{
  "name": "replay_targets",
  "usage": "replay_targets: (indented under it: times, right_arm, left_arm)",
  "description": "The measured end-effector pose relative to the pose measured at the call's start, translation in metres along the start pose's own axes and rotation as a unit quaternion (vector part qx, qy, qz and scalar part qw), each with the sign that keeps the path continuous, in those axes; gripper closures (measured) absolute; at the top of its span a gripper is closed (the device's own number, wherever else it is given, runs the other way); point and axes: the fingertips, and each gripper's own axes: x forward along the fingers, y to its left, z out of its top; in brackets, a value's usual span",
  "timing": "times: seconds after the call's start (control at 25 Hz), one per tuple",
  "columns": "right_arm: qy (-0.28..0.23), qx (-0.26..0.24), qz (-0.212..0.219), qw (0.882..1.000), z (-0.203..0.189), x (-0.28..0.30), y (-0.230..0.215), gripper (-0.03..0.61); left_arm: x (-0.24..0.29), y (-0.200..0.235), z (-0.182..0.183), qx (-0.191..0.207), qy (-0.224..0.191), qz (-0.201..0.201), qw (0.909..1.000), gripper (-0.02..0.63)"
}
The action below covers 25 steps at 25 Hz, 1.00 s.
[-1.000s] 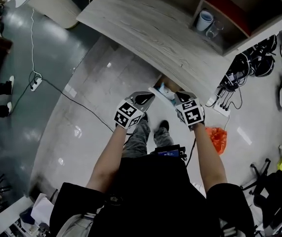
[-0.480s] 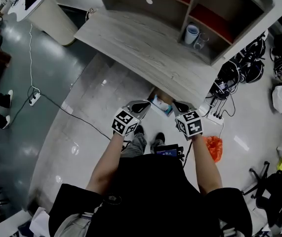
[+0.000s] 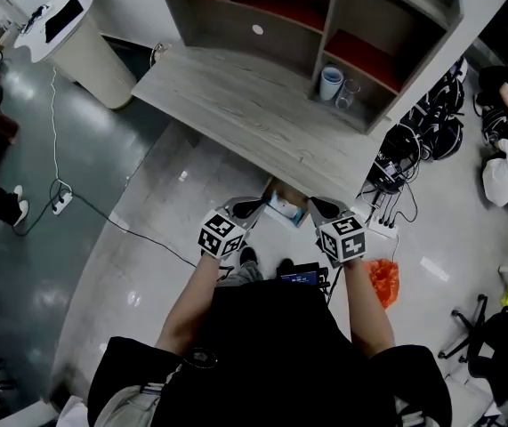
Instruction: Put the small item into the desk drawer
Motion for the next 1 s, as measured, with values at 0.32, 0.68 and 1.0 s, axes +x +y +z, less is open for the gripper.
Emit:
replay_targets:
  times: [0.32,0.68,1.0]
  right_arm:
    - [-0.013,0.011,0.0,1.0,0.002,-0.01,-0.004,0.58]
    - [-0.019,0.024,0.011,0.999,-0.001,-0.012,-0.011,0.58]
    - [-0.019,0.026,0.033,0.999,-0.009,-0.02,-0.022,0.579]
  left_arm:
    - [0.006,-0.007,0.012,0.02,-0.004,-0.014,0.9997,0.612]
    - [0.017,-0.016,0.017,0.022,-0.005,-0.019,0.9996,0.612]
    - [0.023,-0.028,0.009,0.011,0.0,0.003,0.9999,0.612]
